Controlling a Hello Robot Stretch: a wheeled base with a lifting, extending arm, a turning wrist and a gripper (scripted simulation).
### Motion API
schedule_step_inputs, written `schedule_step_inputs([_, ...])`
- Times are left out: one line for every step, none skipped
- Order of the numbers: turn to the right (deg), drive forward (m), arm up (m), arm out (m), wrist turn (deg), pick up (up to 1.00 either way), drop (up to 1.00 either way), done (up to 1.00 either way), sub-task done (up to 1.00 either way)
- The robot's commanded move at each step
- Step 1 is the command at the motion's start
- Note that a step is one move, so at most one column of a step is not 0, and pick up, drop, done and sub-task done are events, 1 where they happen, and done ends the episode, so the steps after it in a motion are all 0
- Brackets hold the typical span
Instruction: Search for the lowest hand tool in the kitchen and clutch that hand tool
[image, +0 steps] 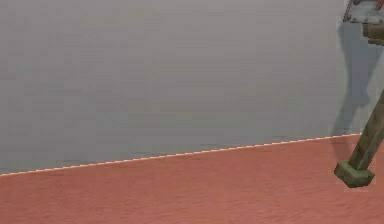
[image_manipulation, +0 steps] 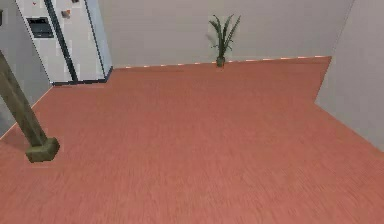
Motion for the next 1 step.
schedule_step_inputs([0.0,0.25,0.00,0.00,0.0,0.00,0.00,0.00,0.00])
